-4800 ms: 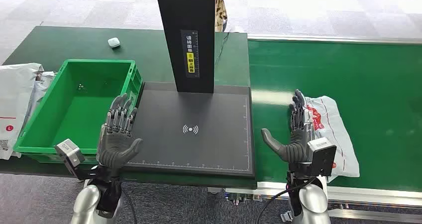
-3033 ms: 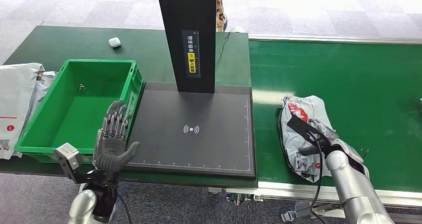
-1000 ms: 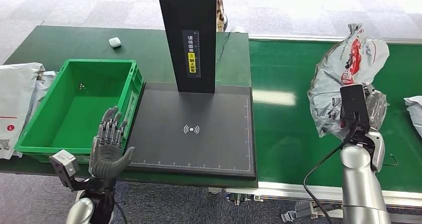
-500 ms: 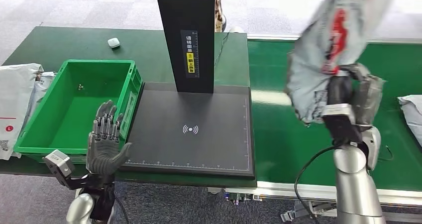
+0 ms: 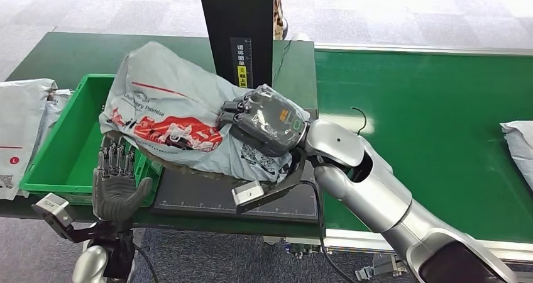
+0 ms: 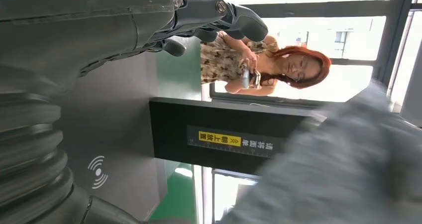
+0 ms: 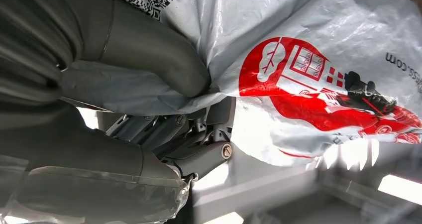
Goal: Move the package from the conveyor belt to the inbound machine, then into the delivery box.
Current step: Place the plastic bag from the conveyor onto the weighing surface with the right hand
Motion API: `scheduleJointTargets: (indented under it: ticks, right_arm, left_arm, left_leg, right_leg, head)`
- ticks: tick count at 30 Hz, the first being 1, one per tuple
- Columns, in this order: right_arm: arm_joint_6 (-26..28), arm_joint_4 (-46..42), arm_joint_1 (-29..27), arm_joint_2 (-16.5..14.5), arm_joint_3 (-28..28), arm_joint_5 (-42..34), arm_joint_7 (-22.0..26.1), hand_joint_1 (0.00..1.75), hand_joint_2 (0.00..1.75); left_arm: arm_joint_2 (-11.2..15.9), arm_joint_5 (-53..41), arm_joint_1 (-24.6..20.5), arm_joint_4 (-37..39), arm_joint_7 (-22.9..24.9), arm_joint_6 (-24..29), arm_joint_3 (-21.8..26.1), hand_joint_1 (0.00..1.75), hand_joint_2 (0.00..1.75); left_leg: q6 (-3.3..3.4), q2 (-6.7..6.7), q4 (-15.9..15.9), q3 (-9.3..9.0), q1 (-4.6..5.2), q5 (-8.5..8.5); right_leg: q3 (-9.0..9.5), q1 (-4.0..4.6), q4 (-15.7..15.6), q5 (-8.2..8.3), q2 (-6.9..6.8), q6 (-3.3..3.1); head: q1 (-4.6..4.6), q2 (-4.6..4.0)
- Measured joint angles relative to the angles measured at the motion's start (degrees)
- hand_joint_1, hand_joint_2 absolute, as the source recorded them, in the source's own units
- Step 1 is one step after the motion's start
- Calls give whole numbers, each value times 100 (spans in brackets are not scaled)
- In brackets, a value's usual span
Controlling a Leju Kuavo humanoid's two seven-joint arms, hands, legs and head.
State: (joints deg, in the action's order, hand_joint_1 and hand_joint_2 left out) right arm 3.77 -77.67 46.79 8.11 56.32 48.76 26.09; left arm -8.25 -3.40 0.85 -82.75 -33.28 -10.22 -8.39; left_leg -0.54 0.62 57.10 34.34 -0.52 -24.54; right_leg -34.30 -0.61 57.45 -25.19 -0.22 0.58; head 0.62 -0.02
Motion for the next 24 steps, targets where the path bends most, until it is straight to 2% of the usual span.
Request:
scheduleJointTargets:
  ticks: [5,10,13,21,24]
  right_arm:
    - [-276,189,145,13,401,-109,-53,175,175]
    - [-1900,699,426,17,837,-622,-472,175,175]
    - [-2461,1298,585,16,1197,-751,-804,175,175]
    - [-2688,2192,849,19,1747,-835,-1110,175,175]
    - [-2766,2310,882,34,1858,-749,-1472,175,175]
  left_arm:
    - [6,0,47,-24,26,-2,31,0,175]
    - [19,-14,80,-45,33,-6,80,0,175]
    - [21,-29,90,-48,48,14,104,0,175]
    - [21,-40,92,-48,85,84,115,0,175]
    - [21,-39,101,-48,120,147,115,0,175]
  left_leg:
    - [0,0,1,0,1,0]
    - [0,0,1,-1,2,0]
    - [0,1,2,0,2,0]
    - [0,1,2,0,2,-1]
    - [-1,1,2,0,2,-1]
  right_leg:
    - [0,-3,0,1,0,2]
    - [1,-2,-1,1,0,2]
    - [1,-1,-1,1,-1,1]
    - [0,0,-1,1,0,1]
    - [-1,0,-1,1,0,1]
  head:
    - [-1,0]
    - [1,0]
    - [0,0]
    - [0,0]
    - [0,0]
